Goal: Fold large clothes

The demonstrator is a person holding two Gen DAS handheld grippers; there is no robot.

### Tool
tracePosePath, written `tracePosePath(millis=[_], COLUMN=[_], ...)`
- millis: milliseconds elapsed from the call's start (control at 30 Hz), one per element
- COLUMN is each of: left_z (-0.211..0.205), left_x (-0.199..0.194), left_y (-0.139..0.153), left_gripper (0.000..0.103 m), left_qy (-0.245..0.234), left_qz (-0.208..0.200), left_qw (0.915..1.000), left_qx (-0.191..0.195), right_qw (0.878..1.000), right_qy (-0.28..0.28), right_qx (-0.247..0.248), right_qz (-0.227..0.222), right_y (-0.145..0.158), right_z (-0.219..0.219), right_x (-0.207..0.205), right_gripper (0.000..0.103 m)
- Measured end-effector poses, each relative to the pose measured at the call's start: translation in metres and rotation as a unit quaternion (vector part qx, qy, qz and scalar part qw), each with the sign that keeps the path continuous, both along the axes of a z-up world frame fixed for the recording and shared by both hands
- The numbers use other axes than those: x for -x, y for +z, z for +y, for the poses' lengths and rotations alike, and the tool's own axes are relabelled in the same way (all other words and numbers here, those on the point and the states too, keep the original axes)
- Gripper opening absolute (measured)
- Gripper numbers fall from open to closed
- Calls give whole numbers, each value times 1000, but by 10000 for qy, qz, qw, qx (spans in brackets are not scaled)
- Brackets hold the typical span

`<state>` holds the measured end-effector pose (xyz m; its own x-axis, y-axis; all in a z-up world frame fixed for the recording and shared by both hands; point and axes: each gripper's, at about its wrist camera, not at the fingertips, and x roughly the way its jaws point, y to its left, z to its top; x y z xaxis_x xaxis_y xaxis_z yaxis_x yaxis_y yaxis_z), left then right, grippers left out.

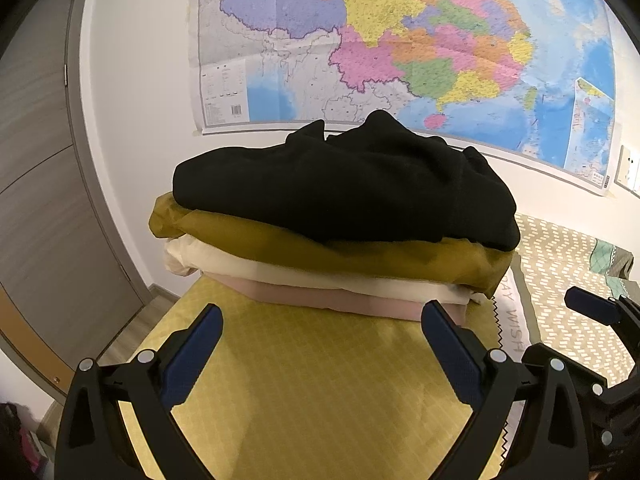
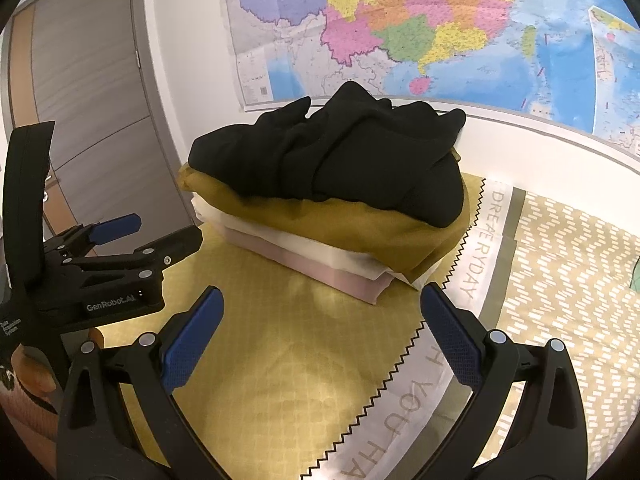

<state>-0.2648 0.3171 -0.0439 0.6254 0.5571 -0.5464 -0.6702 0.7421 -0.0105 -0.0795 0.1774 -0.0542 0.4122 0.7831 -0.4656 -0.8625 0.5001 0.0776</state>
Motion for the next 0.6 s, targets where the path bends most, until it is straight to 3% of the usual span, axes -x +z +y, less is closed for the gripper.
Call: tracePosePath(millis=[600], left_z=[-11], left_x=[9], left_y=[0], left_gripper=[96], left_qy=[3], left_qz=[-19], left_qw=[9999], left_qx=[-109], right_qw=[10000], right_qy=[-30], right_qx=[-75], right_qz=[-13], right_y=[0], right_z=[-6], right_x=[10], right_gripper=[97])
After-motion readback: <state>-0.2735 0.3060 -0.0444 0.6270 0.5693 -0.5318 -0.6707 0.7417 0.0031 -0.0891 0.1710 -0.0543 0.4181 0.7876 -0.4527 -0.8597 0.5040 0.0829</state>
